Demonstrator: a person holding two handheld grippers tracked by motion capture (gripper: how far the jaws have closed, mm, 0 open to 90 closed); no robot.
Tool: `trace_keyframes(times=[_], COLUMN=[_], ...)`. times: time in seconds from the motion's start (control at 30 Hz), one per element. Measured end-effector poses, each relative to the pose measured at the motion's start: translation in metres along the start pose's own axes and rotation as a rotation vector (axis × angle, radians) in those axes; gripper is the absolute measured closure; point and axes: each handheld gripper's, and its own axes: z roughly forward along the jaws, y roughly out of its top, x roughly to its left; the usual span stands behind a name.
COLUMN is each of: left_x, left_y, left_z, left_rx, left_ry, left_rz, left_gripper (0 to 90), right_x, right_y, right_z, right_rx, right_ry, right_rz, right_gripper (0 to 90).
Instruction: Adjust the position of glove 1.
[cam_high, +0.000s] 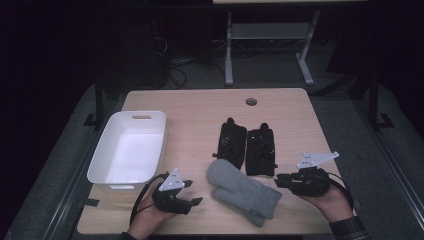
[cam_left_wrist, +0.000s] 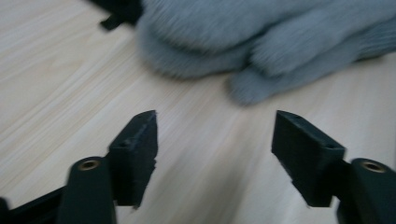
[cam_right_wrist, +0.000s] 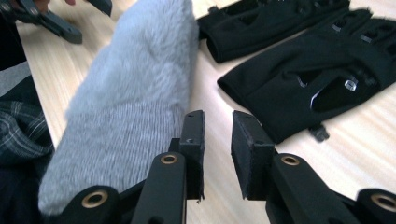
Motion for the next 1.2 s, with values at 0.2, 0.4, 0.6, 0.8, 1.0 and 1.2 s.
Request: trace_keyframes(times=[0.2, 0.4, 0.6, 0.8, 1.0, 1.2], left_x=[-0.014, -0.025, -0.023, -0.025, -0.024, -0.023], left_y=[0.017, 0.024, 0.025, 0.026, 0.026, 0.027], left_z=[0.007, 0.026, 0.031, 0.038, 0.042, 0.041], left_rx=[-0.021, 0.005, 0.018, 0.031, 0.047, 0.052], left_ry=[-0.057, -0.086, -0.084, -0.093, -0.079, -0.064], left_rz=[0.064, 0.099, 0.099, 0.113, 0.117, 0.11], left_gripper=[42.8, 42.5, 42.7, 43.9, 53.2, 76.0], right_x=[0.001, -0.001, 0.0, 0.003, 0.003, 0.004], right_y=[-0.004, -0.02, -0.029, -0.032, -0.032, -0.031], right_z=[-0.002, -0.009, -0.012, -0.004, 0.002, 0.001], right_rx=[0.005, 0.022, 0.036, 0.071, 0.084, 0.088], right_ry=[0.017, 0.052, 0.074, 0.12, 0.139, 0.136], right_rz=[-0.004, 0.005, -0.005, -0.021, -0.03, -0.047], right_gripper=[69.2, 63.1, 61.6, 61.5, 73.9, 83.8])
